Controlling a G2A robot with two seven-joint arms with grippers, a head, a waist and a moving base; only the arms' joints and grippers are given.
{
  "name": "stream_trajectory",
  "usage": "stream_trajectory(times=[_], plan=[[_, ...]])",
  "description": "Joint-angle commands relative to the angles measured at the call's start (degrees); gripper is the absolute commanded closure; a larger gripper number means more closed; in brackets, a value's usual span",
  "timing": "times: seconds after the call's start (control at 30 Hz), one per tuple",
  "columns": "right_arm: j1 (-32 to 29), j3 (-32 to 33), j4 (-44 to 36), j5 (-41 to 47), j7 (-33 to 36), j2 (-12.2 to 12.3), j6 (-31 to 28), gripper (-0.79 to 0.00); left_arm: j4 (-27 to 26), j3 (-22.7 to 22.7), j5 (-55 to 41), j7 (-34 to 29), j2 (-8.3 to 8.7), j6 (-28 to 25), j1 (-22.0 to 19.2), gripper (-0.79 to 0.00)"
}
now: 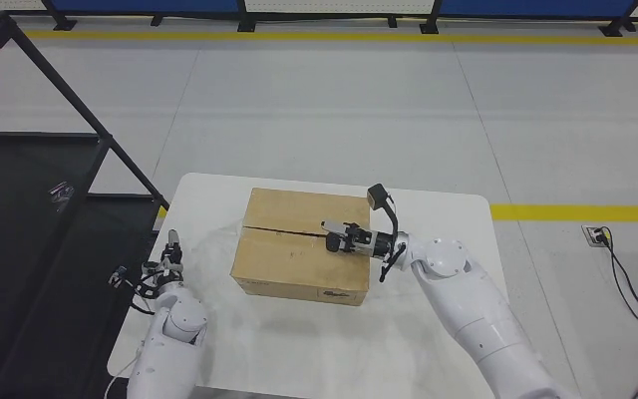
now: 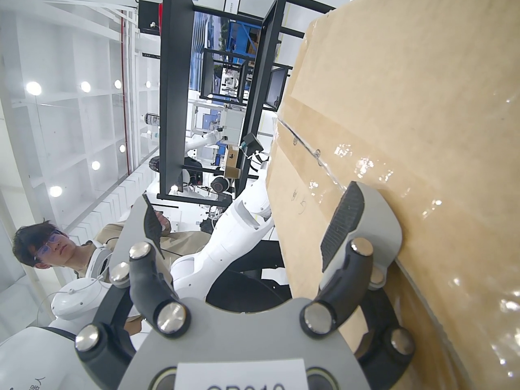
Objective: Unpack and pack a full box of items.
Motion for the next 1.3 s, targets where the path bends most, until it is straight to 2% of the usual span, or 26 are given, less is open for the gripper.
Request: stream_trajectory(times=[0.0,0.13,0.23,0.5,0.7,0.8,1.1,1.27], plan=[[0.28,-0.22,0.33,0.08,0.11,-0.1,0.03,-0.785,-2.81,1.12,5.38,-1.61,0.54,-3.82,2.63,-0.785],[0.85,-0.63,1.14,0.38,0.31,-0.32,-0.08,-0.785,-6.64,2.56,19.85,-5.0,2.28,-10.36,6.59,-0.785],[1.16,-0.85,1.66,0.45,0.41,-0.44,-0.32,-0.785,-7.4,3.22,24.38,-8.6,2.91,-13.02,6.64,-0.785],[0.84,-0.57,2.3,0.7,0.22,-0.36,-0.96,-0.785,-3.71,6.17,28.19,-10.71,2.57,-8.91,1.99,-0.785],[0.46,-0.26,1.94,0.63,0.04,-0.2,-0.94,-0.785,-0.16,8.32,29.79,-10.5,2.19,-8.13,-1.05,-0.785],[0.48,-0.2,1.76,0.69,-0.03,-0.18,-0.61,-0.785,1.29,9.29,30.85,-9.09,1.92,-5.87,-2.43,-0.785],[1.18,-0.61,2.06,0.69,-0.06,-0.39,0.0,-0.785,5.05,10.65,27.1,-7.43,0.59,-0.34,-6.63,-0.785],[1.6,-0.82,2.69,0.82,0.02,-0.53,-0.2,-0.785,6.19,10.28,21.9,-6.19,-0.19,0.32,-8.43,-0.785]])
